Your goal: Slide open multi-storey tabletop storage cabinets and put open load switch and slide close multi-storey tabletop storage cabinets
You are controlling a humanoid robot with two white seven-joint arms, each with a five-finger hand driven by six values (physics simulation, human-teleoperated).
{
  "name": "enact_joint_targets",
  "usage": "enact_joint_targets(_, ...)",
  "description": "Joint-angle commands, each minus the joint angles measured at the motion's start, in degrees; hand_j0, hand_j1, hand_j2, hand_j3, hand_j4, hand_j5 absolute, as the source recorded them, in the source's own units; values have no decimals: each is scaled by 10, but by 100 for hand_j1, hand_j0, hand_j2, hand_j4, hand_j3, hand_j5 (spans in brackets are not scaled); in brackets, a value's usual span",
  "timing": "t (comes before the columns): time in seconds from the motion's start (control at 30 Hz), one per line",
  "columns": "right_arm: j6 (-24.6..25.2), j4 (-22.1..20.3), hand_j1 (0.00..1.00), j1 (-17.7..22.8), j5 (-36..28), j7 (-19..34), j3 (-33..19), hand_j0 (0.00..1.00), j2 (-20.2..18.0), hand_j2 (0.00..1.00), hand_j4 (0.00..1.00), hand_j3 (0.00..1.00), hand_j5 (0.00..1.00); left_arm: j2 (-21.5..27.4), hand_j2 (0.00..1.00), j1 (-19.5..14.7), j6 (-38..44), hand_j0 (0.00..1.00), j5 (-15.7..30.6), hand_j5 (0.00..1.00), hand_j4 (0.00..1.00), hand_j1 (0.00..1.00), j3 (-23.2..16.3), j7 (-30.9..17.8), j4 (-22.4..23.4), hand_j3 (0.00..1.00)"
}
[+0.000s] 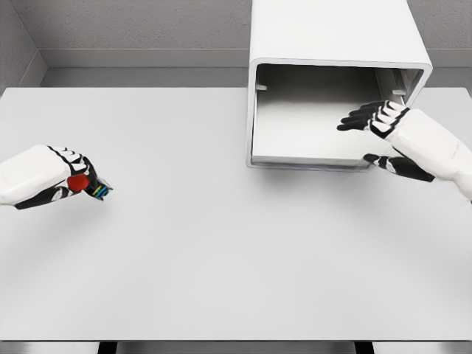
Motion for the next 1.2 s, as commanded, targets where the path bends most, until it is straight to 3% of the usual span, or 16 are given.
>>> enact_joint_targets(0.0, 0, 0, 68, 0, -18, 0, -17, 68, -2, 68, 68, 68, 68, -6, 42, -1, 2, 42, 6, 42, 42, 42, 0, 0, 0, 42)
enact_joint_targets(0.17, 0, 0, 56, 4, -41, 0, -48, 56, -18, 56, 56, 56, 56, -22, 43, -11, 2, 43, 12, 43, 43, 43, -2, 0, 0, 43)
enact_joint_targets(0.37, 0, 2, 57, 40, -53, 0, -87, 57, -24, 57, 57, 57, 57, -44, 43, -25, 2, 43, 16, 43, 43, 43, -7, 0, 0, 43)
enact_joint_targets(0.6, 0, 19, 56, 47, -52, 0, -95, 56, -24, 56, 56, 56, 56, -75, 43, -37, 2, 43, 16, 43, 43, 43, -8, 0, 0, 43)
enact_joint_targets(0.77, 0, 24, 56, 83, -53, 0, -131, 56, -24, 56, 56, 56, 56, -102, 44, -49, 2, 44, 16, 44, 44, 44, -9, 0, 0, 44)
enact_joint_targets(0.93, 0, 26, 53, 94, -52, 1, -145, 53, -24, 53, 53, 53, 53, -112, 44, -55, 2, 44, 16, 44, 44, 44, -11, 0, 0, 44)
enact_joint_targets(1.17, 0, 75, 54, 107, -50, 1, -145, 54, -29, 54, 54, 54, 54, -139, 44, -75, 2, 44, 16, 44, 44, 44, -29, 0, 0, 44)
